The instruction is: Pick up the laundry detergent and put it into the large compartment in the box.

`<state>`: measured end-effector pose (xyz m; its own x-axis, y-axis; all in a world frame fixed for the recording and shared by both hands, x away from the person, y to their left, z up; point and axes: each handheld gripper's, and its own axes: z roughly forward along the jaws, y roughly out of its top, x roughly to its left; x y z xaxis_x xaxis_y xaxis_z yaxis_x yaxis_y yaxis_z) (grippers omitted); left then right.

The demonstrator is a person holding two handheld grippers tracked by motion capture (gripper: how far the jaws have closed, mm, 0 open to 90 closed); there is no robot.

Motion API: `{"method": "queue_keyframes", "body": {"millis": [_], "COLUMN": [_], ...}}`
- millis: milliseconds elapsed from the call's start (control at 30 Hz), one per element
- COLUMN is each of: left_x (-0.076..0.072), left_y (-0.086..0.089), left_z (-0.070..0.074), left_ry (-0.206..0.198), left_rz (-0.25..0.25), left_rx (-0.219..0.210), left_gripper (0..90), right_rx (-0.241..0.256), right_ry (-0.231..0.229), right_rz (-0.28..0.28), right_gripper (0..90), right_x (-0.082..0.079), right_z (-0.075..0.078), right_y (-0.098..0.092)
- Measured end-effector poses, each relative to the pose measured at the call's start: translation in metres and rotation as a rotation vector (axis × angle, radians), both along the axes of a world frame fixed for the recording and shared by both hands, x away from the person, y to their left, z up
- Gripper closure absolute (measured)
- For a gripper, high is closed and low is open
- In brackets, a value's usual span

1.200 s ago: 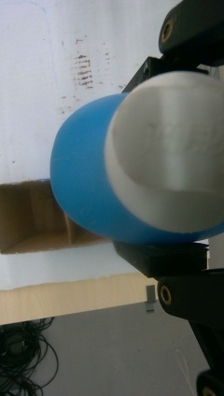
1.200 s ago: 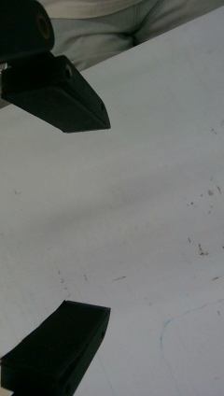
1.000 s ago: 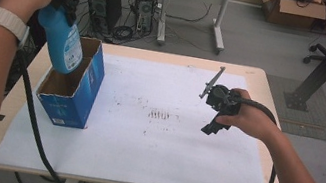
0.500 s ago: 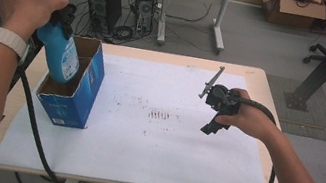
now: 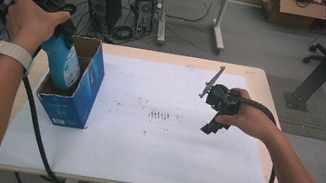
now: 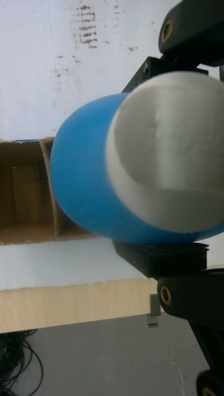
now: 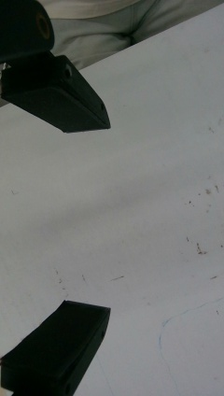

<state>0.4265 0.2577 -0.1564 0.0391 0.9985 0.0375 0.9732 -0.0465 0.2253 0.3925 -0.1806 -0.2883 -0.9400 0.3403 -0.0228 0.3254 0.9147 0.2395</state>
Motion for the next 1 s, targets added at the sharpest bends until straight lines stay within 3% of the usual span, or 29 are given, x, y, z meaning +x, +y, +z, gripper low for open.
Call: {"method": "queue_keyframes", "body": {"millis": [1000], "left_x": [0.001], "left_y": [0.002], "left_z": [-0.078], "left_ry": [0.004], "left_rz": [0.016], "left_rx": [-0.004], "left_gripper": [37.1], "right_rx": [-0.002], "right_ry": [0.005], "right_rz": [-0.003], "right_gripper": [9.1], "right_x": [-0.001], "right_z": [-0.001], "right_y": [0.001]}}
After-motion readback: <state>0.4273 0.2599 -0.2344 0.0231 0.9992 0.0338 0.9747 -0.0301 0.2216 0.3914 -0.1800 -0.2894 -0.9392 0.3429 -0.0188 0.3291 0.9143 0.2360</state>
